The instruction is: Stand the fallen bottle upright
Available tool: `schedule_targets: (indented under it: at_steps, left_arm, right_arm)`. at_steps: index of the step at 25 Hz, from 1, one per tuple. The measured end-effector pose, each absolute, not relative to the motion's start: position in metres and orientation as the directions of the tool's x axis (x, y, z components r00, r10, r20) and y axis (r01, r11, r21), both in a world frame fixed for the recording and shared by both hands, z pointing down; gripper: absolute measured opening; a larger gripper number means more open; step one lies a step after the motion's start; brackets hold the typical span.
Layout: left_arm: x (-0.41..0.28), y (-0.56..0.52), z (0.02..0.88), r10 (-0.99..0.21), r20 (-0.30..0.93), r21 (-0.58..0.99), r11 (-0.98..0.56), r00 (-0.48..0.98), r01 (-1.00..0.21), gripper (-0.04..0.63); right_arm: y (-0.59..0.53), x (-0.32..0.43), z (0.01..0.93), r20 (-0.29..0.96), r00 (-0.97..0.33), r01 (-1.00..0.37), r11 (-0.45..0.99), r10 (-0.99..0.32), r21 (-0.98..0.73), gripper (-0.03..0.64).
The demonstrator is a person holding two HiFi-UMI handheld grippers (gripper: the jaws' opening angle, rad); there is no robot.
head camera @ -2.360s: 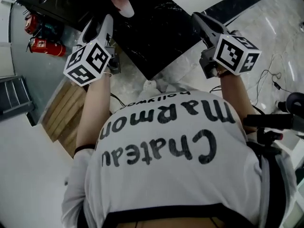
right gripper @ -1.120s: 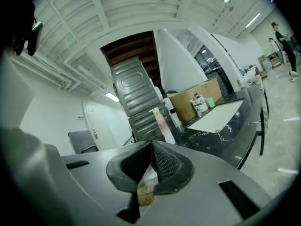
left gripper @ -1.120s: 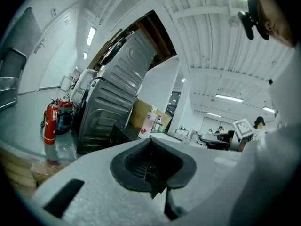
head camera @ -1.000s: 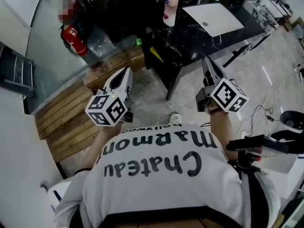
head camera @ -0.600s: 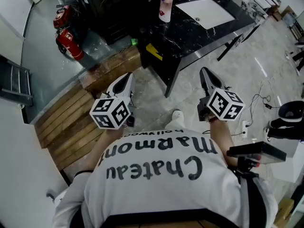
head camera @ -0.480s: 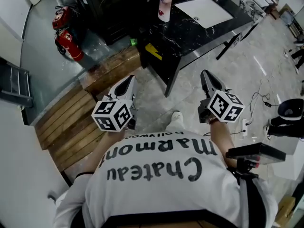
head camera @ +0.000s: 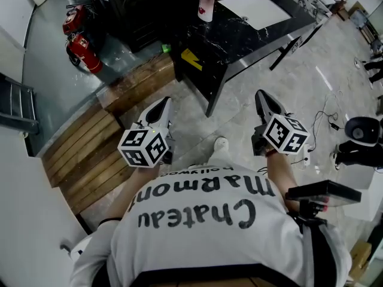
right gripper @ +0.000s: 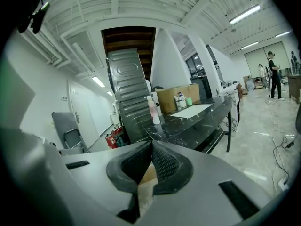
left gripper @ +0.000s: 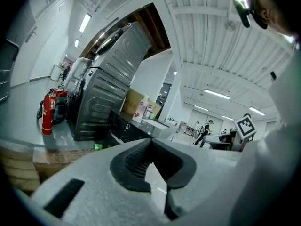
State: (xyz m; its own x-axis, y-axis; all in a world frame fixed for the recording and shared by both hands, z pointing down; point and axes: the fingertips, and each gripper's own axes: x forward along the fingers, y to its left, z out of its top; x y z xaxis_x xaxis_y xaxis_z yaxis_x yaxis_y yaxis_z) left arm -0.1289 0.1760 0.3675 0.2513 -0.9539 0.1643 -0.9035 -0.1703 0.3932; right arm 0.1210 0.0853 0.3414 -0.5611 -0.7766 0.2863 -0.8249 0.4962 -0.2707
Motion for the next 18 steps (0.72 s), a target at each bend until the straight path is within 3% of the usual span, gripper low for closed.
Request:
schedule_targets:
  at_steps: [18]
  left_arm:
    - [-0.115,0.171,0.374,-0.952,0.18,0.382,-0.163,0.246,-0.91,0.015]
  right_arm:
    - [0.069,0.133,0.343,0.269,-0.569,-0.815,0.49,-0.777,-0.308,0.012]
